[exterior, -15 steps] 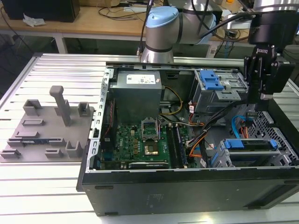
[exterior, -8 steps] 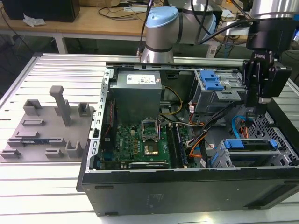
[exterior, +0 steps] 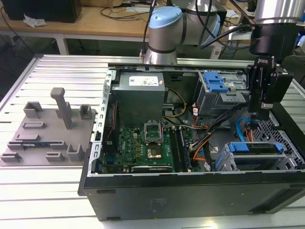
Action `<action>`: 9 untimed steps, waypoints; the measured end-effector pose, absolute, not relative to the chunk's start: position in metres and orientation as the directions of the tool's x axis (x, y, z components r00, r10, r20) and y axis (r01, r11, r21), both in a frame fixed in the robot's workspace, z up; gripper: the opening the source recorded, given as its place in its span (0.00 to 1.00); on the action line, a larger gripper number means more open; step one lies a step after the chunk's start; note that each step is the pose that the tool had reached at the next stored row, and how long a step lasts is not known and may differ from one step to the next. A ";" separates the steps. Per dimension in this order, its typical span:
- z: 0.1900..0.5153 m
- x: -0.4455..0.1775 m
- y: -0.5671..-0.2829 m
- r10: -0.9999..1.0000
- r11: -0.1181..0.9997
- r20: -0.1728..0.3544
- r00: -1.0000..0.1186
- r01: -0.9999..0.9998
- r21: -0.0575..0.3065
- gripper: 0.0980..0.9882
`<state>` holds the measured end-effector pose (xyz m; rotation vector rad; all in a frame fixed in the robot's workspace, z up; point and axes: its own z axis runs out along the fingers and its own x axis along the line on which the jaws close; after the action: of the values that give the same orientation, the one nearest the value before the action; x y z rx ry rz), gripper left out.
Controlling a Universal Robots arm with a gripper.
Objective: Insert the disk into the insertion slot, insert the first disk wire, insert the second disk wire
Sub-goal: 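Insert the first disk wire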
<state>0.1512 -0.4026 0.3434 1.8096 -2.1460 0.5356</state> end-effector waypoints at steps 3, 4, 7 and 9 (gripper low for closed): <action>0.343 0.151 -0.402 -0.879 0.145 0.443 -0.174 -0.984 -0.099 0.45; 0.343 0.151 -0.403 -0.877 0.144 0.447 -0.174 -0.985 -0.099 0.45; 0.342 0.151 -0.403 -0.870 0.142 0.463 -0.172 -0.985 -0.099 0.45; 0.340 0.152 -0.402 -0.866 0.140 0.471 -0.171 -0.985 -0.100 0.45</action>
<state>0.1519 -0.4020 0.3403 1.7952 -2.1220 0.5628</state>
